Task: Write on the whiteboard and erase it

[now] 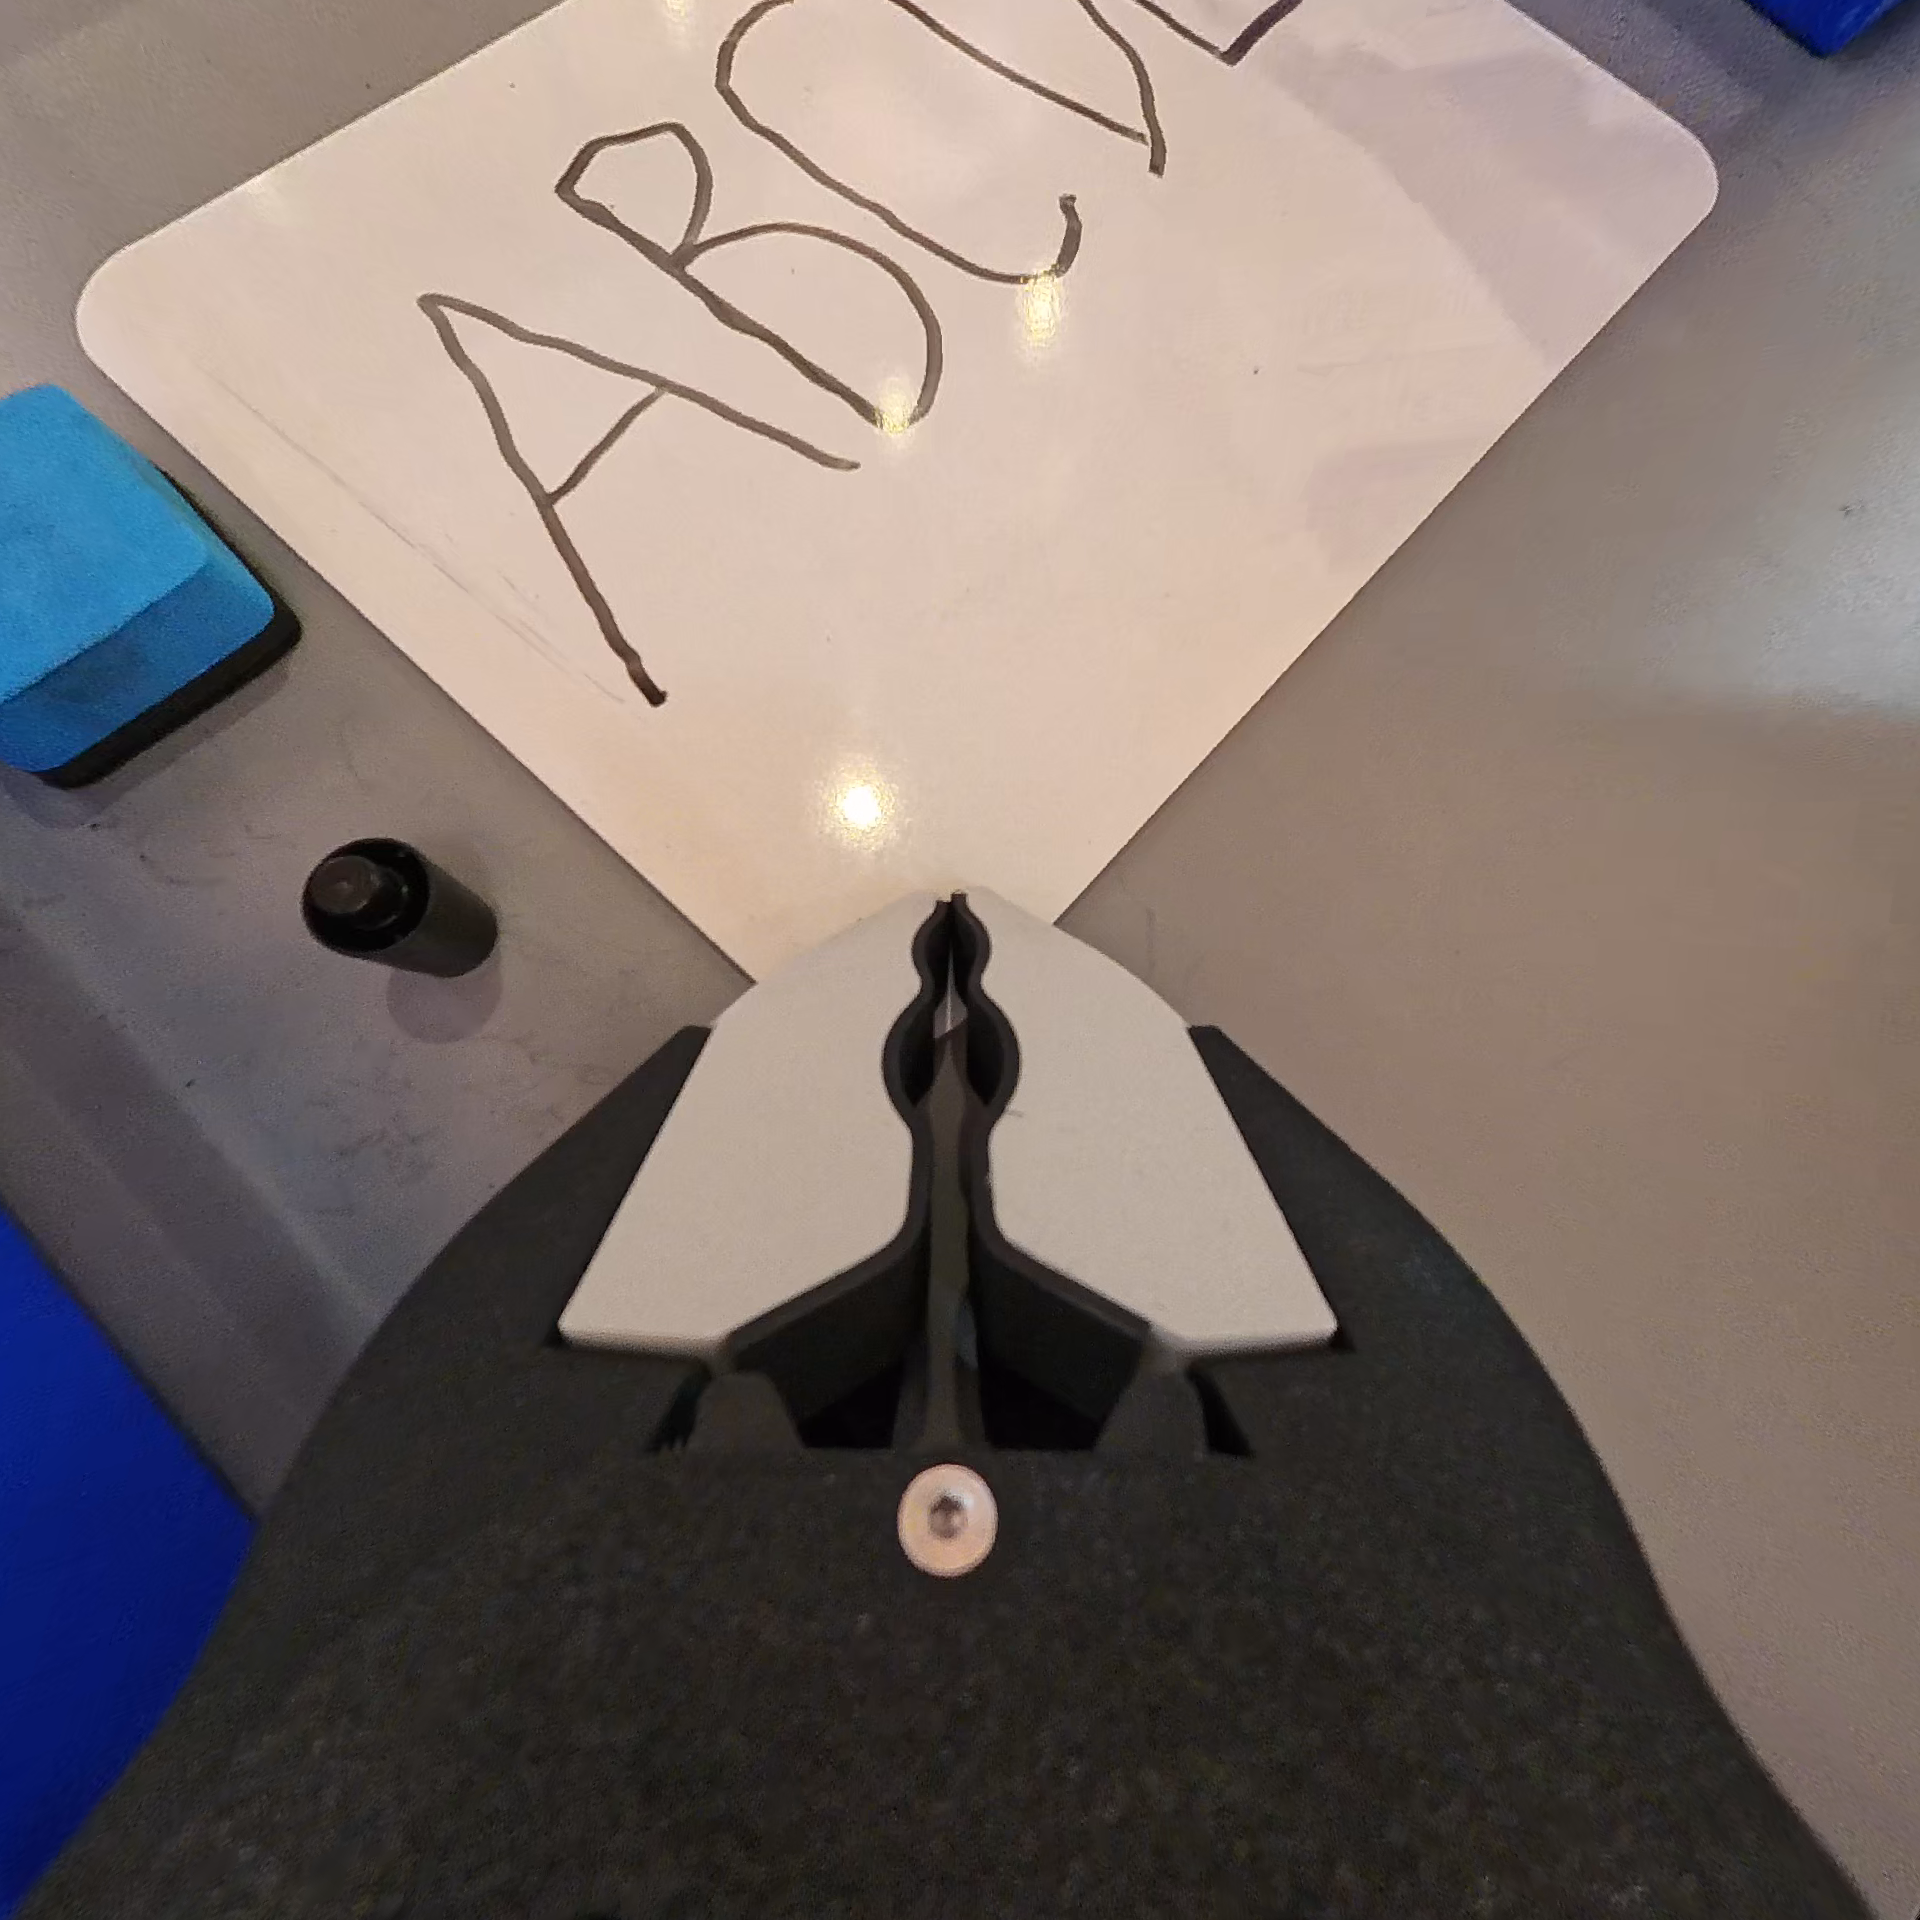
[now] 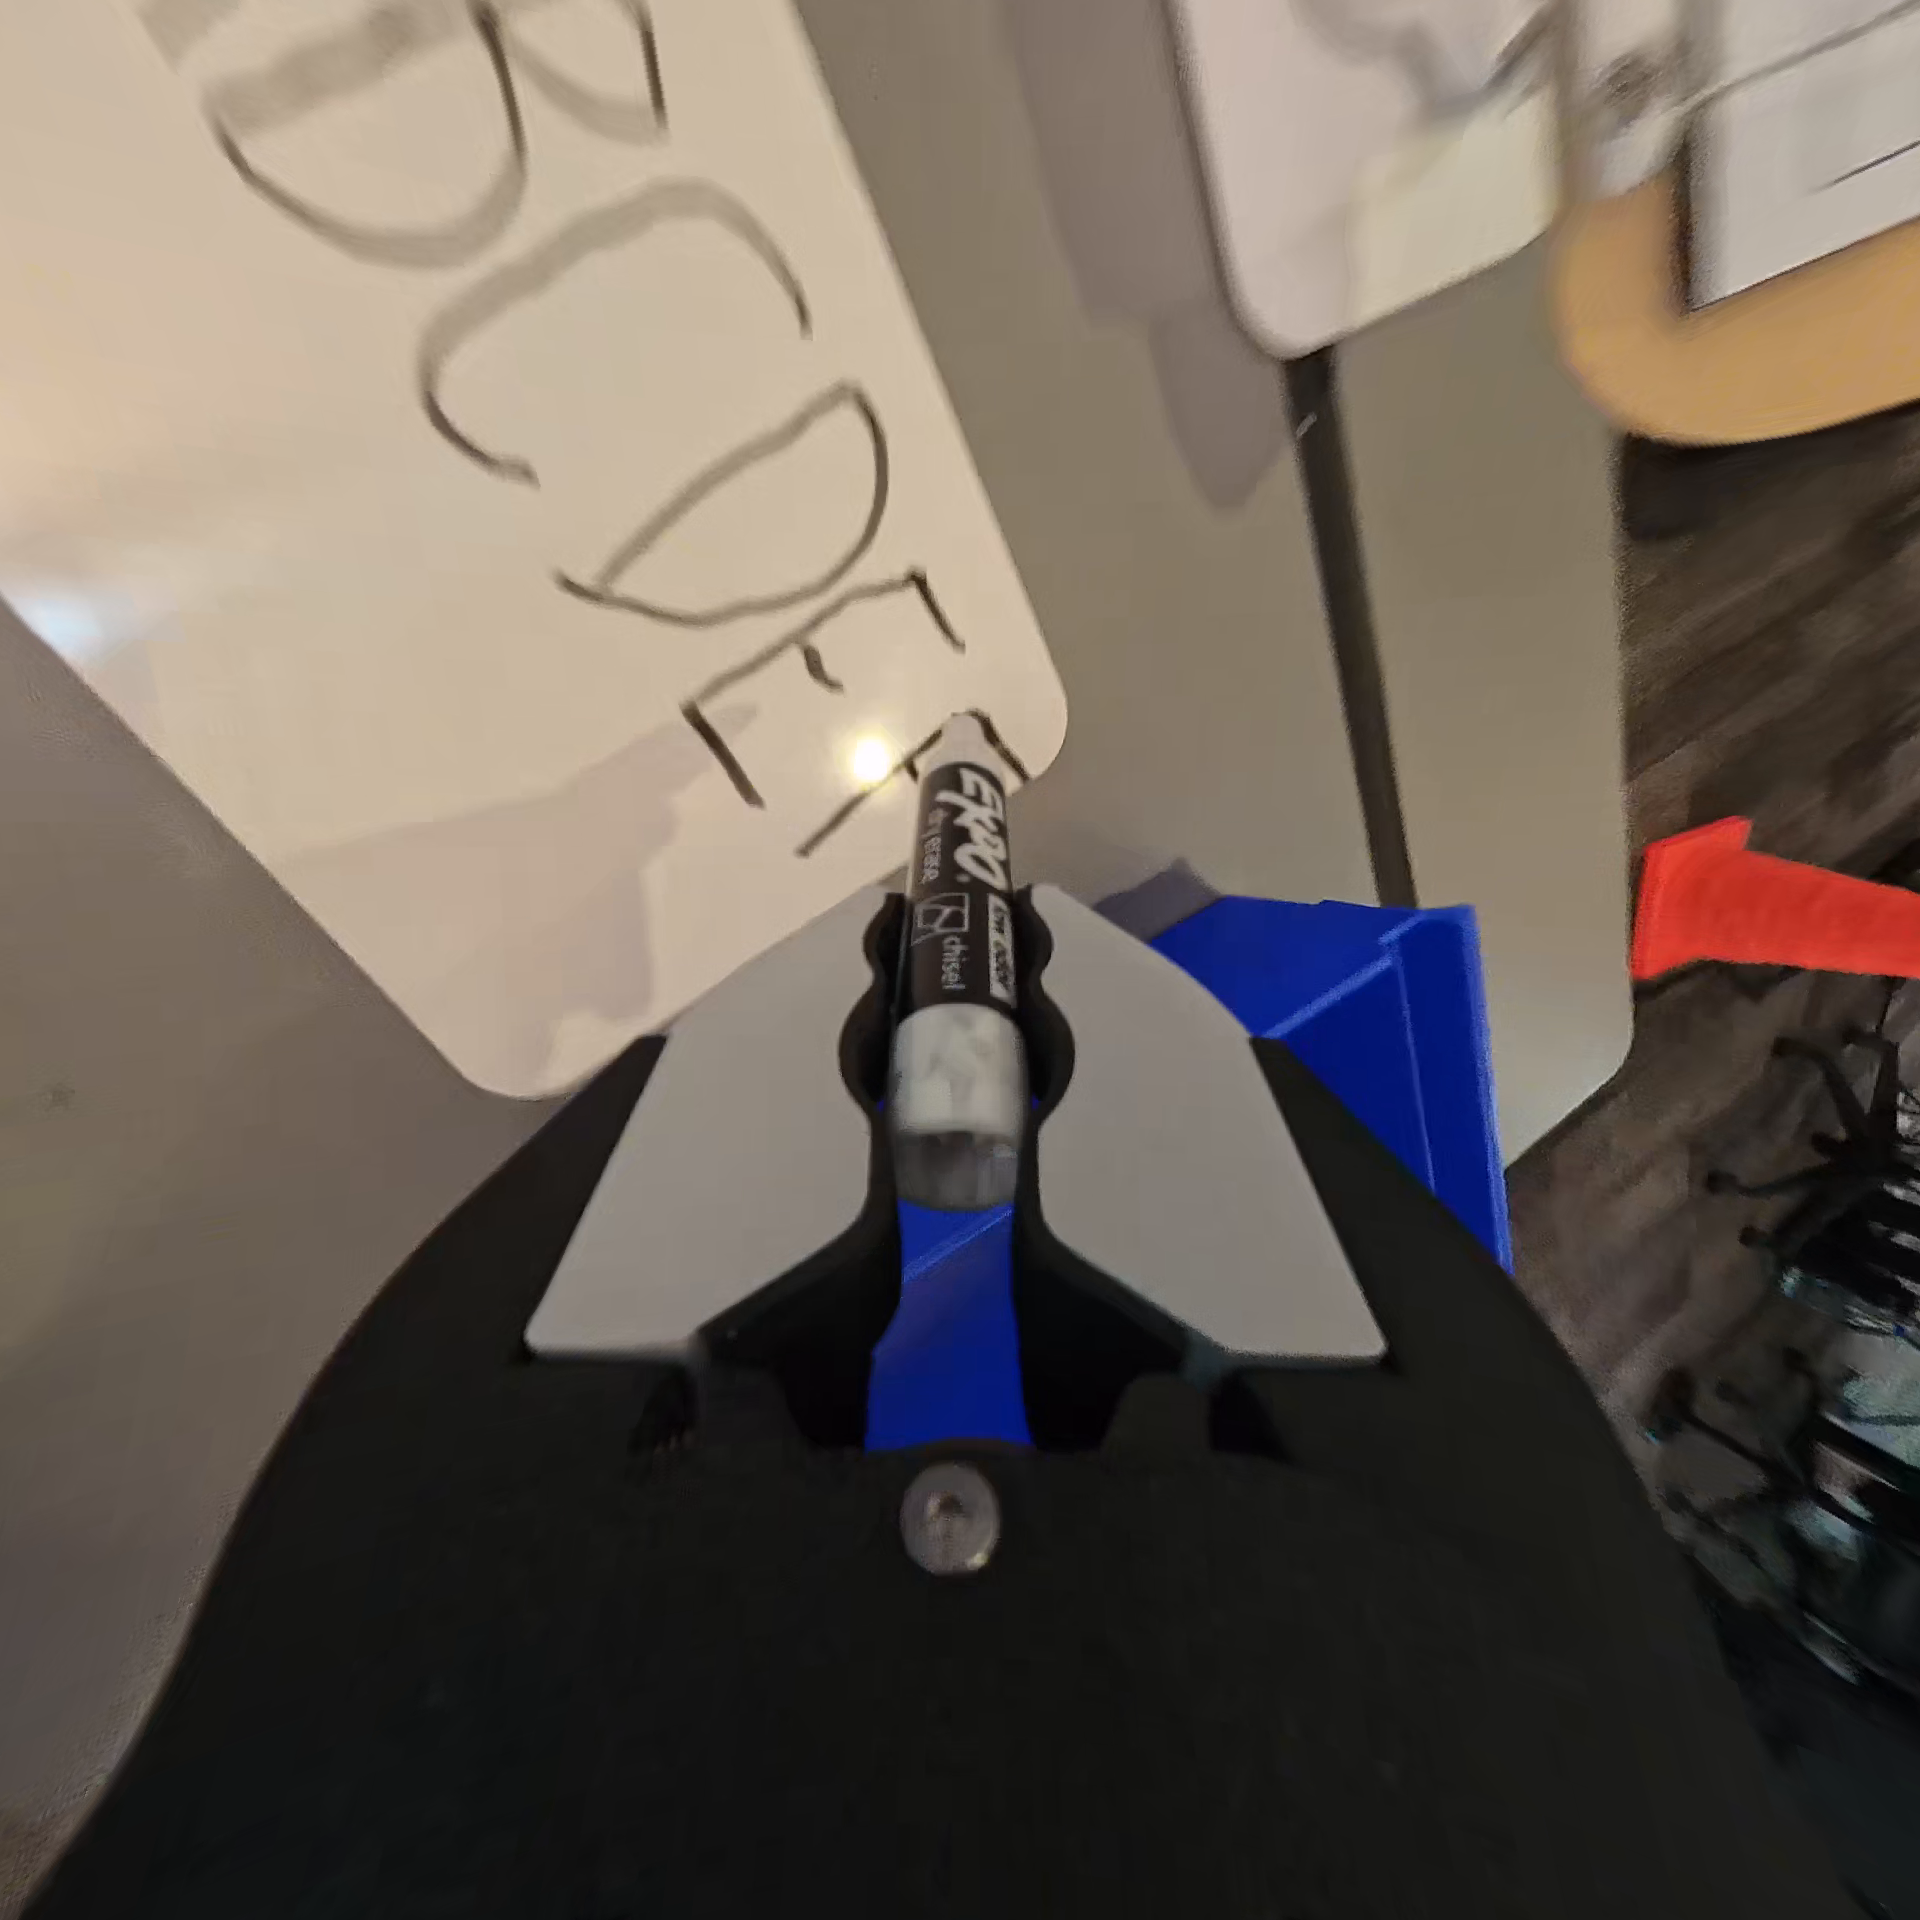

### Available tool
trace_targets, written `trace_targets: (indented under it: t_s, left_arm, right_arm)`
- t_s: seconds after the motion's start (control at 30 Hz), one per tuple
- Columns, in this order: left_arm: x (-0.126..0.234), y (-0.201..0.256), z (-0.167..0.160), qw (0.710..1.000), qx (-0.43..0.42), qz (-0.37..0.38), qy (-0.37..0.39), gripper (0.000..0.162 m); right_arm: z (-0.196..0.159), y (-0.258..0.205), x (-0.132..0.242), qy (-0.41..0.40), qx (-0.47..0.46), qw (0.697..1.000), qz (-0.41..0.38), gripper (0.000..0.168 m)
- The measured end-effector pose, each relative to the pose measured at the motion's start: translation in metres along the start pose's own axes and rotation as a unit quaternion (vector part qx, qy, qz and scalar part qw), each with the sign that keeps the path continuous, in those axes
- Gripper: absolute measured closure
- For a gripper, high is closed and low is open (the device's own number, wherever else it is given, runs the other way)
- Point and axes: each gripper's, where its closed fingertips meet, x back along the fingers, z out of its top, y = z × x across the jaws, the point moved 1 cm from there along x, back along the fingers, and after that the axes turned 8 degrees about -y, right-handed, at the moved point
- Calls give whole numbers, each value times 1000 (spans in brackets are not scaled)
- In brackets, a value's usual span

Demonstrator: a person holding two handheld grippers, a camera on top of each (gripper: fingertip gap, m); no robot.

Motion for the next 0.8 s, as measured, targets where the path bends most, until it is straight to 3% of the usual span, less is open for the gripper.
trace_targets:
  t_s: [0.17, 0.37, 0.53, 0.8]
  left_arm:
    - [0, -1, 0, 1000, 1, 2, 0, 162]
    - [0, -1, 0, 1000, 0, 5, 1, 162]
    - [0, -2, 0, 1000, 1, 11, 1, 162]
    - [0, -5, 0, 1000, 6, 19, 2, 162]
  right_arm:
    - [-13, -52, 59, 207, -128, 968, -56, 149]
    - [-49, -135, 50, 354, -278, 890, -72, 149]
    - [-58, -163, 43, 395, -305, 865, -48, 149]
    - [-60, -169, 34, 390, -278, 877, -40, 149]
